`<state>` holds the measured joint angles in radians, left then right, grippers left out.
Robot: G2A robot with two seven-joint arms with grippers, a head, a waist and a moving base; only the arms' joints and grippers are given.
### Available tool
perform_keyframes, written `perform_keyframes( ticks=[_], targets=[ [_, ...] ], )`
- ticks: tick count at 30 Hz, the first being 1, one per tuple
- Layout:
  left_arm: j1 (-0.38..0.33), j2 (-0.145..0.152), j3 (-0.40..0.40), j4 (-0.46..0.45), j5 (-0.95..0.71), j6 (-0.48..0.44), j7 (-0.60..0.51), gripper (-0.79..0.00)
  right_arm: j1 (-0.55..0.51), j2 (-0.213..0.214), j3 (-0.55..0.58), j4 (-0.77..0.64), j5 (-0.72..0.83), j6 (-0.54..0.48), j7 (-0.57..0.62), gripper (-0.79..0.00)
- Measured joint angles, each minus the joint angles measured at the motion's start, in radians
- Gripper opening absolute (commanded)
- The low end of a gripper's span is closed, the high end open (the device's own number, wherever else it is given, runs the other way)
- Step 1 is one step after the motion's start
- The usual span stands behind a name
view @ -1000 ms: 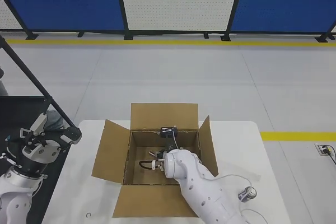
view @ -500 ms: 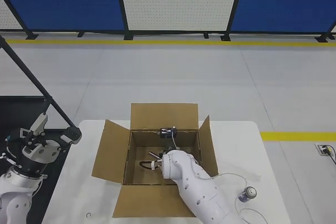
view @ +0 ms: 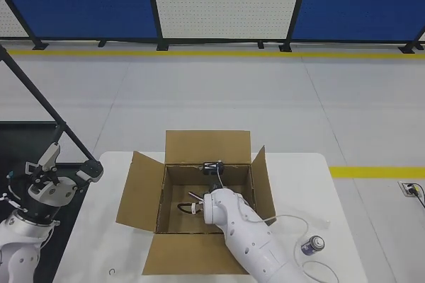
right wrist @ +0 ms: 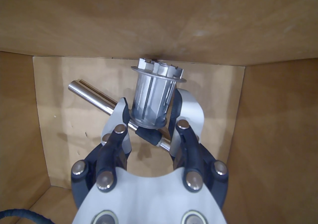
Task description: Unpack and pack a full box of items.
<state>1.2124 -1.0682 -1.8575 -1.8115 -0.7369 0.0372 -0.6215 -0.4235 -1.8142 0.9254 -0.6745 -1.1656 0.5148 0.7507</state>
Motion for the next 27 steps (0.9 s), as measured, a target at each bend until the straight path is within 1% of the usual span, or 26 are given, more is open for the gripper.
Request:
perform_keyframes(
  ticks=[4, 5, 6, 8, 12, 18, 23, 26, 27],
  targets=[
    [0.0, 0.0, 0.0, 0.0, 0.0, 0.0, 0.0, 0.0, 0.013, -0.008, -0.003, 0.025, 0.0, -0.006, -0.003, -0.616],
    [0.0, 0.0, 0.0, 0.0, 0.0, 0.0, 0.0, 0.0, 0.014, -0.01, -0.004, 0.028, -0.003, -0.006, -0.005, -0.662],
    [0.0, 0.0, 0.0, 0.0, 0.0, 0.0, 0.0, 0.0, 0.015, -0.011, -0.006, 0.029, -0.005, -0.005, -0.007, -0.739],
    [0.0, 0.0, 0.0, 0.0, 0.0, 0.0, 0.0, 0.0, 0.014, -0.014, -0.008, 0.025, -0.012, 0.0, -0.007, -0.785],
    [0.0, 0.0, 0.0, 0.0, 0.0, 0.0, 0.0, 0.0, 0.002, -0.015, -0.01, 0.001, -0.032, 0.005, -0.001, -0.785],
    [0.0, 0.0, 0.0, 0.0, 0.0, 0.0, 0.0, 0.0, -0.046, -0.003, 0.0, -0.078, -0.076, -0.004, 0.028, -0.785],
    [0.0, 0.0, 0.0, 0.0, 0.0, 0.0, 0.0, 0.0, -0.109, 0.017, 0.021, -0.184, -0.132, -0.015, 0.075, -0.785],
    [0.0, 0.0, 0.0, 0.0, 0.0, 0.0, 0.0, 0.0, -0.153, 0.032, 0.038, -0.263, -0.176, -0.031, 0.123, -0.785],
    [0.0, 0.0, 0.0, 0.0, 0.0, 0.0, 0.0, 0.0, -0.166, 0.037, 0.044, -0.286, -0.189, -0.035, 0.137, -0.742]
  ],
)
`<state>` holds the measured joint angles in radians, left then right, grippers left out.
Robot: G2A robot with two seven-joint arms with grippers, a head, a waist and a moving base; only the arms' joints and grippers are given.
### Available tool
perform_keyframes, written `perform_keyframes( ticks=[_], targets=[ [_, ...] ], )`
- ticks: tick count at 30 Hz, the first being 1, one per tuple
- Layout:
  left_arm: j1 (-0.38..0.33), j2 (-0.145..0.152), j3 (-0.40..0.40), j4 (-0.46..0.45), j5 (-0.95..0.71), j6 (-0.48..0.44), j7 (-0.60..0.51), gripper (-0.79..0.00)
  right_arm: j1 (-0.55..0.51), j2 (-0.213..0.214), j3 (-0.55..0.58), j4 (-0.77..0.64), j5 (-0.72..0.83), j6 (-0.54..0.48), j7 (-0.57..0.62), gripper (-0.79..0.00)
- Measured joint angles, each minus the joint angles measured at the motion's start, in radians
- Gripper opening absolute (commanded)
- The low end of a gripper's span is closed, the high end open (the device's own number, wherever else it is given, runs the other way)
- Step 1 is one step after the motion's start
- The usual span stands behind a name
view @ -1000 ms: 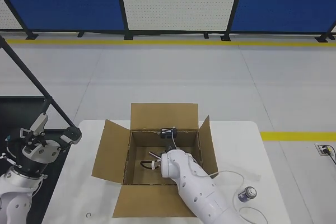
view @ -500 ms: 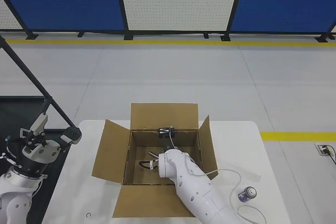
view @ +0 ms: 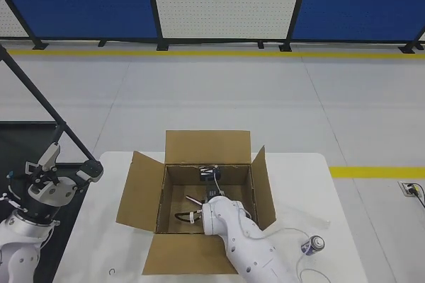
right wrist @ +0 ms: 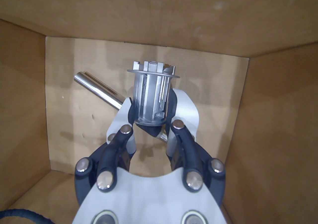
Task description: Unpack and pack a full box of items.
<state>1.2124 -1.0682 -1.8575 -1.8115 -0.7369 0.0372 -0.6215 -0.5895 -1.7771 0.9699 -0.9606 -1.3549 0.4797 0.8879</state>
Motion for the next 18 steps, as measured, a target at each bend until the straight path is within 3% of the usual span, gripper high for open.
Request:
perform_keyframes(
  ticks=[1, 5, 8, 18],
  targets=[
    [0.0, 0.0, 0.0, 0.0, 0.0, 0.0, 0.0, 0.0, -0.016, 0.006, 0.009, -0.028, -0.017, -0.005, 0.017, -0.551],
    [0.0, 0.0, 0.0, 0.0, 0.0, 0.0, 0.0, 0.0, -0.053, 0.018, 0.034, -0.092, -0.056, -0.022, 0.063, -0.317],
    [0.0, 0.0, 0.0, 0.0, 0.0, 0.0, 0.0, 0.0, -0.066, 0.023, 0.049, -0.115, -0.068, -0.035, 0.078, -0.274],
    [0.0, 0.0, 0.0, 0.0, 0.0, 0.0, 0.0, 0.0, -0.032, 0.019, 0.07, -0.07, -0.077, -0.057, 0.097, -0.286]
  ],
)
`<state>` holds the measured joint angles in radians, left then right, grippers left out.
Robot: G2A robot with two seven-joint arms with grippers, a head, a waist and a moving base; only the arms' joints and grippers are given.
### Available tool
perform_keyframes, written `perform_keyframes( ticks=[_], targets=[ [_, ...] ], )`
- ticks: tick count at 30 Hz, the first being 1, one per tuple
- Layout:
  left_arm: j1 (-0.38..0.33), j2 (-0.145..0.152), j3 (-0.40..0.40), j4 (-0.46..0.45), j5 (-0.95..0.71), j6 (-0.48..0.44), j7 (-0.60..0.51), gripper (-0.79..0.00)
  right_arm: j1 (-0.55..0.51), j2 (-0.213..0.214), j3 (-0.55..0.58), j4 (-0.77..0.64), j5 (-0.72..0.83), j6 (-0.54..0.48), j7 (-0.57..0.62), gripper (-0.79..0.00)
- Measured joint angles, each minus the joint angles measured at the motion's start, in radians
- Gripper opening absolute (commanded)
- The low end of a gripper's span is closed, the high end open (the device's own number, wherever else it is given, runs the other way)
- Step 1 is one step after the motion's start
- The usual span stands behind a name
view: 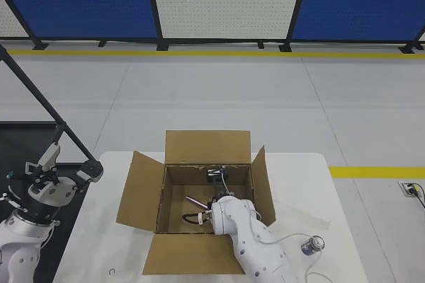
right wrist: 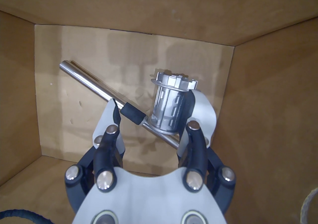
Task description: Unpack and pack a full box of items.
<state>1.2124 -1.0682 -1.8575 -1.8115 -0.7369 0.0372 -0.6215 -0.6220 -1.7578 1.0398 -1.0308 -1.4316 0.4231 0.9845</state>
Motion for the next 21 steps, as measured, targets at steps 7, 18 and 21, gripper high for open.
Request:
perform_keyframes(
  ticks=[7, 18, 21],
  targets=[
    [0.0, 0.0, 0.0, 0.0, 0.0, 0.0, 0.0, 0.0, 0.05, -0.011, 0.004, 0.078, 0.004, 0.016, 0.019, -0.305],
    [0.0, 0.0, 0.0, 0.0, 0.0, 0.0, 0.0, 0.0, 0.121, -0.03, 0.005, 0.214, 0.027, 0.019, 0.012, -0.434],
    [0.0, 0.0, 0.0, 0.0, 0.0, 0.0, 0.0, 0.0, 0.133, -0.035, 0.007, 0.243, 0.038, 0.018, -0.002, -0.523]
  ],
)
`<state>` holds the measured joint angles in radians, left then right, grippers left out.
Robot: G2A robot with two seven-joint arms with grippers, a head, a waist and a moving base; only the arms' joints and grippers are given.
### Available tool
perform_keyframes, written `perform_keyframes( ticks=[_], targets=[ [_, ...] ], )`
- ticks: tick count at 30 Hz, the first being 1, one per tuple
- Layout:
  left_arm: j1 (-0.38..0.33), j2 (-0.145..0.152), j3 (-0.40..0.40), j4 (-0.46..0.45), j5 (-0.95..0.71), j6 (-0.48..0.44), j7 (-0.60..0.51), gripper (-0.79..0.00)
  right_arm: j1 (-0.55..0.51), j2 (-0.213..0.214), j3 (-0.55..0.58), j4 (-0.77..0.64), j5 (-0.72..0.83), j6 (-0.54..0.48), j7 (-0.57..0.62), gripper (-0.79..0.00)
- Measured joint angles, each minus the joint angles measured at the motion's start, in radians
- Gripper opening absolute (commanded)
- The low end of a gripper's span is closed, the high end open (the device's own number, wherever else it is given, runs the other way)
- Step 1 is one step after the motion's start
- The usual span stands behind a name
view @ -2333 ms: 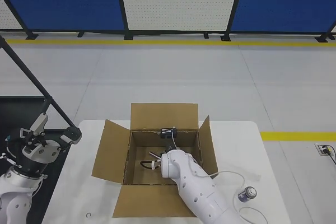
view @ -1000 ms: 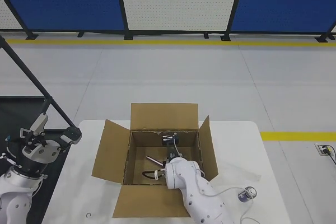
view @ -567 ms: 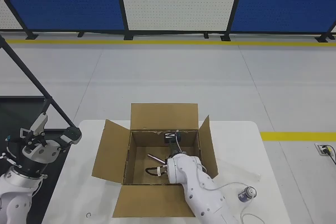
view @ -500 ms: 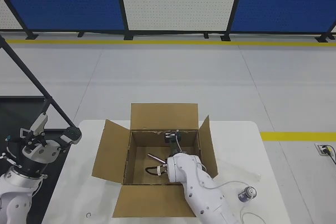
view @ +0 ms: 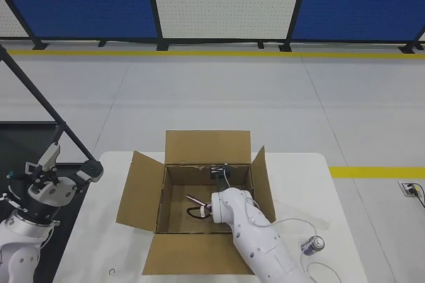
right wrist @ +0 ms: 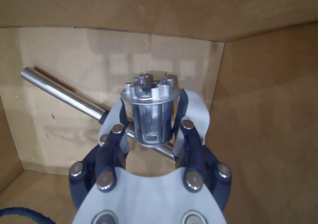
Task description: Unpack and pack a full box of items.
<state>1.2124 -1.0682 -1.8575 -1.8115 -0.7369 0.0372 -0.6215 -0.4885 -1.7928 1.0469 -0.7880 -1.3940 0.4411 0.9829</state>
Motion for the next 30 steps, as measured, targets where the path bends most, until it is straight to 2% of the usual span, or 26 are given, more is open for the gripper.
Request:
perform_keyframes(
  ticks=[2, 4, 9, 15, 24, 30],
  targets=[
    [0.0, 0.0, 0.0, 0.0, 0.0, 0.0, 0.0, 0.0, 0.007, -0.003, 0.001, 0.016, 0.006, 0.0, -0.007, -0.619],
    [0.0, 0.0, 0.0, 0.0, 0.0, 0.0, 0.0, 0.0, 0.014, -0.006, 0.001, 0.029, 0.01, -0.001, -0.012, -0.785],
    [0.0, 0.0, 0.0, 0.0, 0.0, 0.0, 0.0, 0.0, 0.012, -0.01, 0.004, 0.023, 0.021, -0.011, -0.038, -0.785],
    [0.0, 0.0, 0.0, 0.0, 0.0, 0.0, 0.0, 0.0, -0.043, 0.0, 0.015, -0.097, 0.0, -0.055, -0.047, -0.785],
    [0.0, 0.0, 0.0, 0.0, 0.0, 0.0, 0.0, 0.0, -0.277, 0.05, 0.068, -0.512, -0.106, -0.22, 0.015, -0.785],
    [0.0, 0.0, 0.0, 0.0, 0.0, 0.0, 0.0, 0.0, -0.459, 0.076, 0.105, -0.811, -0.085, -0.373, -0.015, -0.785]
  ],
)
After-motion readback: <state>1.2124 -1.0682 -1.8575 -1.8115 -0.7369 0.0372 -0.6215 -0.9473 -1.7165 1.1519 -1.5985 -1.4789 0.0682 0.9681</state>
